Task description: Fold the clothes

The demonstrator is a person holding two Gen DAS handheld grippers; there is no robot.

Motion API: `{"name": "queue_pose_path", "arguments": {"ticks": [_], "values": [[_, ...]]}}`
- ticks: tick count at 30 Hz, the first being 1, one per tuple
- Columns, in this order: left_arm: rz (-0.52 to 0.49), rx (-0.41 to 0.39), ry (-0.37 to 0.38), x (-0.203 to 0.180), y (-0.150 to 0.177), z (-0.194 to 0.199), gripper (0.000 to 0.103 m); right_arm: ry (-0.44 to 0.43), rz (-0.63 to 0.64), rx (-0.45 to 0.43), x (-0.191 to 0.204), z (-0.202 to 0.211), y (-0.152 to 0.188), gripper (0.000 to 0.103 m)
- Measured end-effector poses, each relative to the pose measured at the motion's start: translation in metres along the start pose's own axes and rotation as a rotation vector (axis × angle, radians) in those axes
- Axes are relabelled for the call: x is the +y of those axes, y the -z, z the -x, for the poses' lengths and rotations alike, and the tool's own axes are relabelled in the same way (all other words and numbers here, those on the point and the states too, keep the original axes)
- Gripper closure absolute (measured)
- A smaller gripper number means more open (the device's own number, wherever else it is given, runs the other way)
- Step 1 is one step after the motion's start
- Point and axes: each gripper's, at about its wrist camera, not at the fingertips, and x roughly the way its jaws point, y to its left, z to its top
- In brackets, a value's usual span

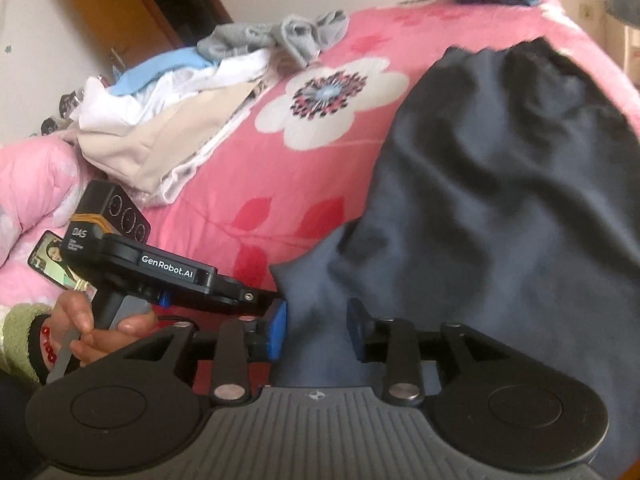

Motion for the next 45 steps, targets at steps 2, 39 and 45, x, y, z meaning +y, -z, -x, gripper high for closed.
{"name": "queue_pose_path", "arguments": {"ticks": [2,39,45], "values": [[-0.004,0.001,-0.007,0.001,-0.002,0.001,0.099,-0.026,0.022,0.018,-0.001,0.010,0.004,0.067],[-0.245,0.009,-0.220,-0.039,-0.016,-0.003,0.093,0.090,0.560,0.323,0.084,0.007,0.105,0.058],[-0.207,-0.009,-0.219,-0.043,-0.014,-0.001,0.103,0.133,0.564,0.300,0.085,0.006,0.107,0.067]]}}
